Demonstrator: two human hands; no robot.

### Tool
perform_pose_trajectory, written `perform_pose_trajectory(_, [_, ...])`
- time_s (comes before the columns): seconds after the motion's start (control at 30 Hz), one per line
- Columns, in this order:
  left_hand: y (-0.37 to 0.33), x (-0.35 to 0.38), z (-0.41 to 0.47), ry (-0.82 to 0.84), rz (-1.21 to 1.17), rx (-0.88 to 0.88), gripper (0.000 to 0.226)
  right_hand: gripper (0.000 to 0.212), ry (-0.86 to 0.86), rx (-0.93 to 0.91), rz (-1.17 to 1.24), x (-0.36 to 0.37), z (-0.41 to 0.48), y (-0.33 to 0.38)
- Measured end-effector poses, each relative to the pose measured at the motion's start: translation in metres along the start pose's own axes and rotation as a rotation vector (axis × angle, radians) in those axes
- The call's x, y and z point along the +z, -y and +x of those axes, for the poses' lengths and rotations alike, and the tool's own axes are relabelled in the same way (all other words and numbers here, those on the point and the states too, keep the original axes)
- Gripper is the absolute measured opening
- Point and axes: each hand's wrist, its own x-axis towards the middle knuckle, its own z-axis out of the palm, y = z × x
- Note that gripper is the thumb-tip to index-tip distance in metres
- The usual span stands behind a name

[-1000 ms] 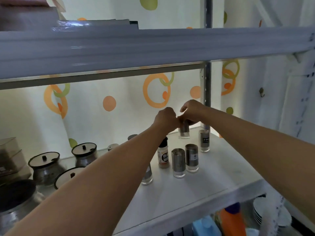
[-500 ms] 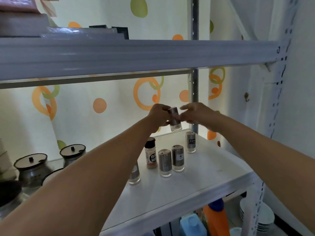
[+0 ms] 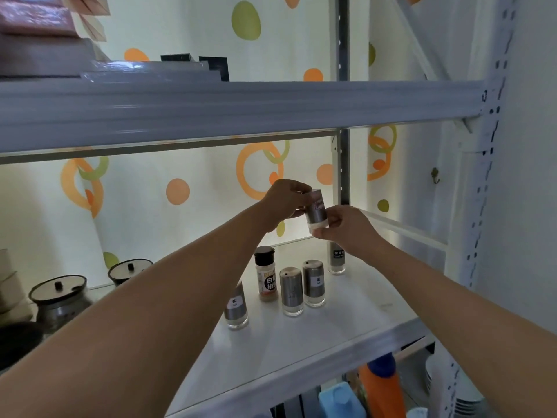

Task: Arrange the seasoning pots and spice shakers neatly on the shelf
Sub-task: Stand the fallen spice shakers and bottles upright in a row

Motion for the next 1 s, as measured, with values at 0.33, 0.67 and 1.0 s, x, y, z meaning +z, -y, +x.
perform_pose_trajectory(0.33, [-0.008,0.035,-0.007,0.202,0.329,0.118,0.025,0.044,-0.11,0.022,0.209,0.0,-0.041,-0.039])
perform_pose_trajectory(0.67, [0.01,0.063,-0.011,0.317,0.921,0.111,0.031,0.047,0.025,0.076,0.13,0.014,-0.07,-0.072])
perform_pose_trajectory(1.0, [0.029,0.079,-0.007,0.302,1.029,0.102,0.021,0.048,0.076,0.122,0.118,0.017,-0.074,-0.076])
